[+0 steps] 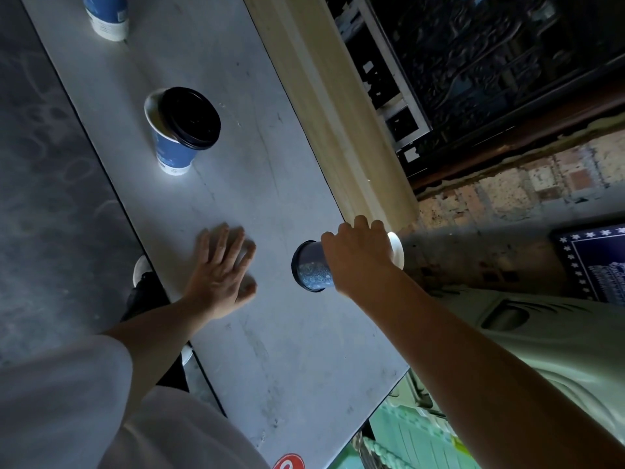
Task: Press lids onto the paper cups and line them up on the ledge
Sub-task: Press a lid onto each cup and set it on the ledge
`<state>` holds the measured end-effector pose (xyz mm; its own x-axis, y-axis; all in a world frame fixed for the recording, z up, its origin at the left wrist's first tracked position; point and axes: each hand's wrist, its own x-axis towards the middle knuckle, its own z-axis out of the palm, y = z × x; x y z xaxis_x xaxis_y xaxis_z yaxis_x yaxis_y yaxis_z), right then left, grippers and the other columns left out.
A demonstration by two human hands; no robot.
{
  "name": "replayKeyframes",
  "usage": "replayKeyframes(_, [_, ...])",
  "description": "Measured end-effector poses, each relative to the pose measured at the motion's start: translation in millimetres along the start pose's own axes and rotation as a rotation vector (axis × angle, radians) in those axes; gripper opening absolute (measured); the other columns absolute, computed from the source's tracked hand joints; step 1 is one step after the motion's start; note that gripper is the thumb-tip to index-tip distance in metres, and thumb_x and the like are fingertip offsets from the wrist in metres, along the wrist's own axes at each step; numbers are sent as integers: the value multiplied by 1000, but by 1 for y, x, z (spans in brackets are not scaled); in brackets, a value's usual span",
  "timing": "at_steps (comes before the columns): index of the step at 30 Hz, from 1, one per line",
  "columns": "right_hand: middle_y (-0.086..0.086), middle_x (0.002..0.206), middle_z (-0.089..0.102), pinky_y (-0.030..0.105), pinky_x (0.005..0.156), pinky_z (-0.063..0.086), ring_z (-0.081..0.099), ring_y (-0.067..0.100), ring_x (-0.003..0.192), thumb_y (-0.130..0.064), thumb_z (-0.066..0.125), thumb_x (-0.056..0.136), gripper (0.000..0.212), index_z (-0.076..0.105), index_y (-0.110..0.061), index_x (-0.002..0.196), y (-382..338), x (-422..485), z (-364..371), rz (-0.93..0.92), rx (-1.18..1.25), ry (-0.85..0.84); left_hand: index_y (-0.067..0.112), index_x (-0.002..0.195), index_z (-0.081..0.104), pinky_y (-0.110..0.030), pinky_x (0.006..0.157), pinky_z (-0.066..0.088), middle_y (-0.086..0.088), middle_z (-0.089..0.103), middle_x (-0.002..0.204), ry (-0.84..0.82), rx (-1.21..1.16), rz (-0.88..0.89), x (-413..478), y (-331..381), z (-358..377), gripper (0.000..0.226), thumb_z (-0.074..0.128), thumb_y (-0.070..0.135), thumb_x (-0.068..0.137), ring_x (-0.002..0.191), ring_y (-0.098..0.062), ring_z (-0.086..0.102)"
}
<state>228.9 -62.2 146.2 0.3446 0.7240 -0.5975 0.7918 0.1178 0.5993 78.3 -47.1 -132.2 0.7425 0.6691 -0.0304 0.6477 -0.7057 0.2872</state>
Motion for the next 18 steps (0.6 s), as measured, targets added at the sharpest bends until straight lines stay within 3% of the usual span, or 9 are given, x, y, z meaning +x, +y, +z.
replayKeyframes(18, [7, 124, 60, 47, 100, 40, 50, 31, 121, -29, 72, 79, 50, 55, -19, 125, 1, 1, -3, 17, 65, 6, 10, 152, 37, -71, 118, 1, -23, 23, 163, -19, -1, 5, 2, -1, 0, 88, 43, 62, 81, 148, -51, 15])
